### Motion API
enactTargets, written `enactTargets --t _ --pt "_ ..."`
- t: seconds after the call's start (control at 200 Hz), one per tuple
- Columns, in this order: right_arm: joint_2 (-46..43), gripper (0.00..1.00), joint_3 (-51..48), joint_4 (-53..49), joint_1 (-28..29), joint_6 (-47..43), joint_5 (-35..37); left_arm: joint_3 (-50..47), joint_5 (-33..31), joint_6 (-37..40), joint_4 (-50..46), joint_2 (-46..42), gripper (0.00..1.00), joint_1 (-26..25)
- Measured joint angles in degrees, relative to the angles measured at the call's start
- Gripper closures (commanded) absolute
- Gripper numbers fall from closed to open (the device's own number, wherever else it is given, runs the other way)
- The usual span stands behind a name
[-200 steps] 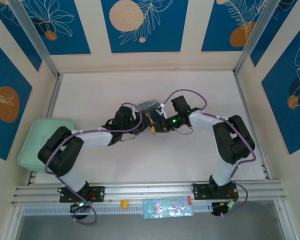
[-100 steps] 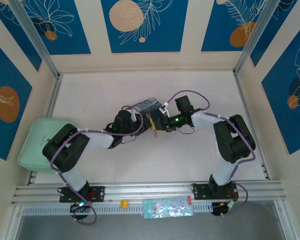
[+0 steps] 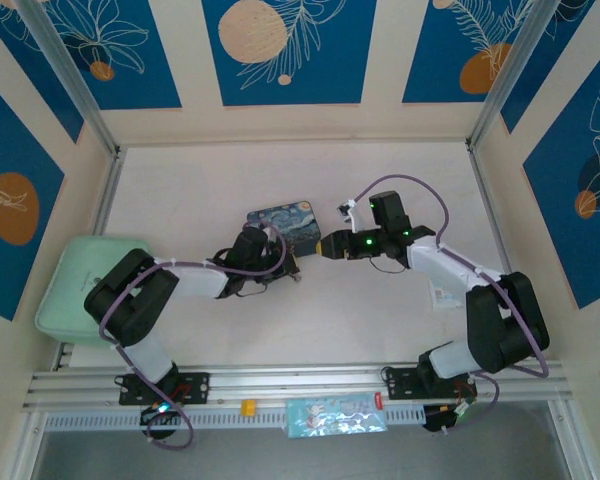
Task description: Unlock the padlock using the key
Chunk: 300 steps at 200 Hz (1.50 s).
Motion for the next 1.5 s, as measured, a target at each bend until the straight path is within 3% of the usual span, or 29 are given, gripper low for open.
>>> enactTargets --t 0.31,0.535,0.88,1.155,1.501 --pt "-3.1 0.46 -0.1 -1.6 1.8 -1.1 7.5 -1.2 -0.3 -0.7 -0.5 -0.5 0.57 -0.4" --pt "-3.3 0.46 -0.1 -3.3 4.4 -2.6 11.2 -2.9 -2.1 -1.8 -2.6 -6.8 0.38 0.0" --pt "-1.3 0.47 2.1 -5.7 9.6 -6.0 15.9 -3.6 -4.9 -2.5 -0.3 -8.9 0.36 0.5" --pt "9.1 0.47 10.1 -11.6 21.8 -11.5 29.2 -8.2 -8.0 -4.9 0.5 -14.7 0.36 4.0" --pt "20.1 0.48 16.5 -15.3 28.6 -14.3 43.3 -13.3 -10.6 -5.4 -3.0 -26.3 0.34 11.3"
